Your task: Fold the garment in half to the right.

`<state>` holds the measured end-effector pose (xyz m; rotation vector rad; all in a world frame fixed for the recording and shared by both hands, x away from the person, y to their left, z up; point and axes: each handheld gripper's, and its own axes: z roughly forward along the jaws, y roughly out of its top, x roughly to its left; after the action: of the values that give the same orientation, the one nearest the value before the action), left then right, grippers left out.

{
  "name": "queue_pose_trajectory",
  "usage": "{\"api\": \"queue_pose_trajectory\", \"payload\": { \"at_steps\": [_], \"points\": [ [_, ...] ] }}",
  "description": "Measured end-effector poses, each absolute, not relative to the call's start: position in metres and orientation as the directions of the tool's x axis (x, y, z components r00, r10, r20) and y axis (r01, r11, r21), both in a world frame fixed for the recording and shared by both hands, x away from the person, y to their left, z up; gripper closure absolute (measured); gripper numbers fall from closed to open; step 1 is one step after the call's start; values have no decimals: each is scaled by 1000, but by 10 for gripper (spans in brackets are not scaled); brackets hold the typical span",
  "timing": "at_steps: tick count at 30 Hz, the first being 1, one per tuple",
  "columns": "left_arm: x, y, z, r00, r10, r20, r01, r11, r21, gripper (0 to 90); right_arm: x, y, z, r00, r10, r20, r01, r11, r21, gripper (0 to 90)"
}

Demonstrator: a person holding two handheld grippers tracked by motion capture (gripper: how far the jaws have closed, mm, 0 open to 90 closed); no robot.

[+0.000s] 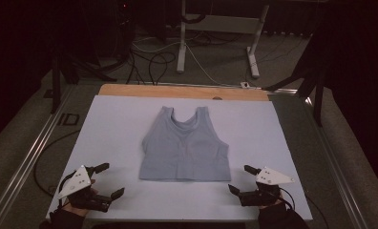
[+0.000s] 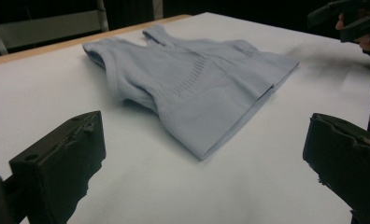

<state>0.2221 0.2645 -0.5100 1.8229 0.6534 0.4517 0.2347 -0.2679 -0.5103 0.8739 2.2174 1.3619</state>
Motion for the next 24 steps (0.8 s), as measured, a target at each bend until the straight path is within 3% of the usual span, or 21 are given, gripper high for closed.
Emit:
{"api": "queue_pose_trajectory", "payload": {
  "at_steps": [24],
  "points": [
    [221, 256, -510, 796, 605, -12, 213, -262, 941, 0, 235, -259, -512, -762, 647, 5, 309, 357, 881, 79]
  ]
}}
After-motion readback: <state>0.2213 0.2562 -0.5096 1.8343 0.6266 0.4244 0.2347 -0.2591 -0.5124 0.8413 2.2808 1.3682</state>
